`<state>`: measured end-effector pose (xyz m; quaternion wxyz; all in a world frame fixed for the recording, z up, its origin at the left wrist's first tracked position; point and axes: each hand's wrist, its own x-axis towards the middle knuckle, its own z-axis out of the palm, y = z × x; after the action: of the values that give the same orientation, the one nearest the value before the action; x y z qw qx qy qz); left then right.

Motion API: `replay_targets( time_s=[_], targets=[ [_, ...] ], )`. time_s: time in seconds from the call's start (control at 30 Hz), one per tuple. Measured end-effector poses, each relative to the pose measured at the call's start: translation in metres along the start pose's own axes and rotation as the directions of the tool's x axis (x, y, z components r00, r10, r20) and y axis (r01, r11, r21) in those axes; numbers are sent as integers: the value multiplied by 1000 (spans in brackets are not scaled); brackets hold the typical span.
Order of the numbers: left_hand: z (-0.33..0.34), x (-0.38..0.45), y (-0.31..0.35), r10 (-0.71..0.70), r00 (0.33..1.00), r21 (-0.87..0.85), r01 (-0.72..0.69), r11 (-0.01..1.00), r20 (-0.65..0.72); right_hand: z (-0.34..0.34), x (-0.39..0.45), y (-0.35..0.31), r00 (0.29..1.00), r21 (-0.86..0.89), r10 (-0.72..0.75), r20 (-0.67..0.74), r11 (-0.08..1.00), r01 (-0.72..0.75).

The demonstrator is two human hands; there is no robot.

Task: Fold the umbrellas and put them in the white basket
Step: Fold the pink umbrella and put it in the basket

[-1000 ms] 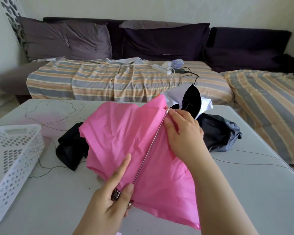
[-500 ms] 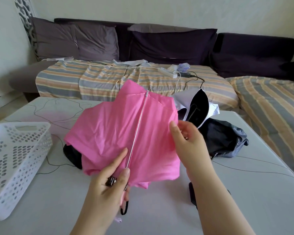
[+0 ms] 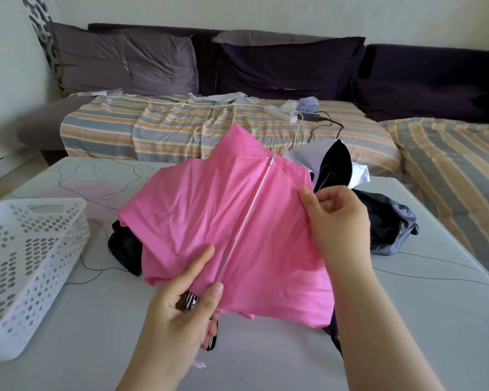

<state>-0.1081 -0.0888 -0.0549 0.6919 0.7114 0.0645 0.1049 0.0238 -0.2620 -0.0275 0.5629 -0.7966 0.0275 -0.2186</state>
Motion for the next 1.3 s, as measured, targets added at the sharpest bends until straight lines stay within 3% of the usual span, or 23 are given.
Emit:
replay_targets(
  time_s=[0.1, 0.27, 0.43, 0.5, 0.57, 0.63, 0.73, 0.87, 1.07, 1.2, 1.3],
  targets=[
    [-2, 2, -6, -4, 1000, -21, 4, 1000, -10, -3, 0, -4, 998, -4, -67, 22, 998, 67],
    [1, -2, 0, 6, 1000, -31, -5, 1000, 20, -5, 2, -6, 977, 170, 100, 187, 976, -133],
    [-2, 0, -4, 32, 999, -29, -31, 999, 44, -7, -1, -10, 931, 234, 77, 357, 958, -169],
    [-3, 0, -6, 43, 996, -34, -41, 999, 73, -7, -1, -13, 940, 143, 44, 339, 985, -98],
    [-2, -2, -9, 46, 994, -17, -44, 999, 98, -5, 1, -11, 974, -16, -28, 226, 999, 33],
    [1, -3, -11, 12, 994, -13, -11, 1000, 105, -4, 1, -9, 997, -91, -6, 74, 996, 12],
    [4, -4, -9, -8, 995, -21, 10, 1000, 103, -4, -1, -4, 997, -25, 62, -35, 998, -63],
    [3, -3, -6, -8, 994, -18, 10, 1000, 106, -1, 0, -2, 999, 7, 48, 1, 999, -48],
    [2, -3, -12, -18, 989, -11, 20, 1000, 144, -1, -1, -4, 986, 217, 93, 137, 969, -122],
    [1, 0, -16, -29, 991, -12, 31, 999, 129, -2, 1, -5, 993, 252, 60, 104, 964, -85],
    [3, 1, -15, -20, 995, -33, 23, 999, 95, 2, 0, -6, 976, 348, 167, 140, 914, -207]
  ],
)
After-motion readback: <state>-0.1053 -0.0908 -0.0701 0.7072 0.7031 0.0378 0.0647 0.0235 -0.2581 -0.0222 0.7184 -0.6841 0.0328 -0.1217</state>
